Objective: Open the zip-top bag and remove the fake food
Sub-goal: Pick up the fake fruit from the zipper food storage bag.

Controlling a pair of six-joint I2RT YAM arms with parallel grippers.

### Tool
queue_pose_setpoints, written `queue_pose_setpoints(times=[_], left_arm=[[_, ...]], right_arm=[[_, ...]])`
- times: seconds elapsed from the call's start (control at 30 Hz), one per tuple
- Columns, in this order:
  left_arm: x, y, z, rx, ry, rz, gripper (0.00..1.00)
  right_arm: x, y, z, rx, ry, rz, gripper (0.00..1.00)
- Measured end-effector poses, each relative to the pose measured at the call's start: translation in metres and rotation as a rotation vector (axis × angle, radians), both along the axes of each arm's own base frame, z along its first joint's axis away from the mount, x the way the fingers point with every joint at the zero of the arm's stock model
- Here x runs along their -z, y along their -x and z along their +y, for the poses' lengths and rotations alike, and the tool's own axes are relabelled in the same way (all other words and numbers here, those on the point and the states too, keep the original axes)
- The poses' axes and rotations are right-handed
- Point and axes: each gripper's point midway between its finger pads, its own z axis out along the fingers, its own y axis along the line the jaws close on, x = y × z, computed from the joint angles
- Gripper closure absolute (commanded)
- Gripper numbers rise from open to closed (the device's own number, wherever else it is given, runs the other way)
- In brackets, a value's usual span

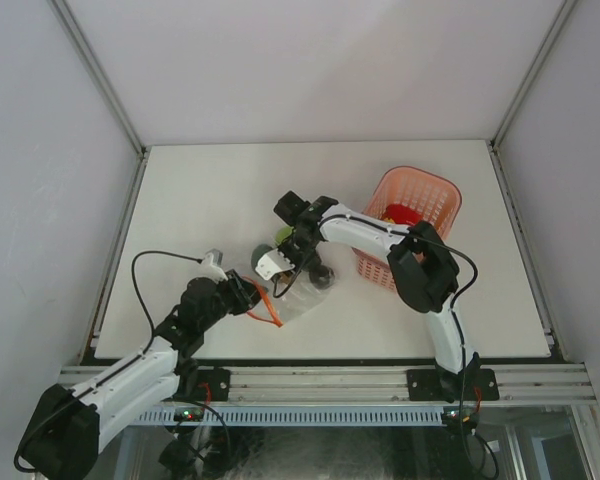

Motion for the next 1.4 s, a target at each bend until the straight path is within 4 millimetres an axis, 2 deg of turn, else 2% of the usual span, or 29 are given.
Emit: queue_pose_setpoints(times=[0.23,0.43,0.6,0.77,0.9,1.07,1.2,1.4], left_arm=[[-0.004,-0.005,-0.001,-0.004,0.003,-0.026,0.61],[-0.006,-0.008,-0.001,-0.013,0.004,-0.039,0.62],[-0.005,-0.009,-0.001,-0.014,0.000,-0.042,0.76],[0.002,-0.007,0.000,-0.011,-0.019,-0.035,0.87],[0.010,-0.005,0.002,-0.011,-0.037,-0.016,0.91],[0.016,-0.005,0.004,-0.018,-0.058,0.001,0.91],[0.019,-0.005,0.005,-0.022,-0.066,0.008,0.90],[0.021,-0.006,0.006,-0.020,-0.084,0.003,0.86]], right_arm=[[-0.001,0.016,0.009,-0.061,-0.027,0.033,0.81],[-0.002,0.026,0.009,-0.079,-0.035,0.075,0.75],[-0.003,0.029,0.004,-0.070,-0.034,0.107,0.65],[-0.003,0.031,0.003,-0.071,-0.027,0.112,0.64],[-0.003,0.032,0.004,-0.076,-0.022,0.105,0.64],[-0.013,0.027,0.010,-0.078,-0.040,0.085,0.64],[-0.023,0.021,0.017,-0.080,-0.068,0.065,0.59],[-0.025,0.021,0.018,-0.082,-0.069,0.059,0.59]])
